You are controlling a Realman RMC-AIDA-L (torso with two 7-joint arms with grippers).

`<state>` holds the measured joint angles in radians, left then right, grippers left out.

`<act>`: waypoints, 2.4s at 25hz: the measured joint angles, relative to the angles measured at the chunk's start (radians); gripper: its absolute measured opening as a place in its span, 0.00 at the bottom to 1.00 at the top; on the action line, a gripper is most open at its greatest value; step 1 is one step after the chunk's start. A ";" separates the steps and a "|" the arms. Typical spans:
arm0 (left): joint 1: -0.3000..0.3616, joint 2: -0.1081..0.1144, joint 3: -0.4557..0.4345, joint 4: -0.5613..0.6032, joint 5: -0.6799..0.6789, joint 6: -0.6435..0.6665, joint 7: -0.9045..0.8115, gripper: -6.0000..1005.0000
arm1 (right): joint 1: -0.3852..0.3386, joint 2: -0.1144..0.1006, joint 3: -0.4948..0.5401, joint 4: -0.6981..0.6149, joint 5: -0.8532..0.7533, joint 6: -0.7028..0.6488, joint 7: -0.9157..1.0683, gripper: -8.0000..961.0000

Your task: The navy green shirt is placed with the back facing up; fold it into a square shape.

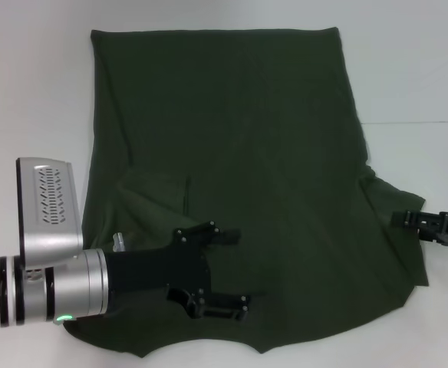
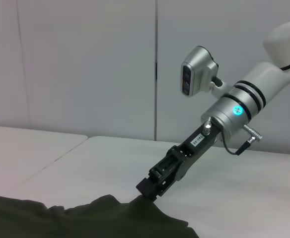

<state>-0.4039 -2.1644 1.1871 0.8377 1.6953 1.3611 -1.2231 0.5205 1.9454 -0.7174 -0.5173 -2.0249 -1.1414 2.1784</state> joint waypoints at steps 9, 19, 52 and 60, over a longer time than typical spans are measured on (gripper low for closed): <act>-0.001 0.000 -0.003 -0.002 0.003 -0.008 0.002 0.96 | 0.013 0.028 0.003 0.010 0.006 0.042 -0.009 0.90; -0.001 0.002 -0.006 -0.005 0.009 -0.010 0.002 0.95 | 0.018 0.061 0.067 0.016 0.008 0.086 -0.016 0.62; -0.001 0.002 -0.006 -0.012 0.001 -0.010 -0.005 0.95 | 0.053 0.038 0.240 0.005 0.049 0.168 -0.223 0.03; -0.001 0.001 -0.006 -0.012 0.001 -0.010 -0.014 0.94 | 0.072 0.028 0.232 0.004 0.045 0.187 -0.237 0.03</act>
<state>-0.4049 -2.1630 1.1812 0.8253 1.6965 1.3514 -1.2374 0.5921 1.9739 -0.4856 -0.5134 -1.9803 -0.9545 1.9417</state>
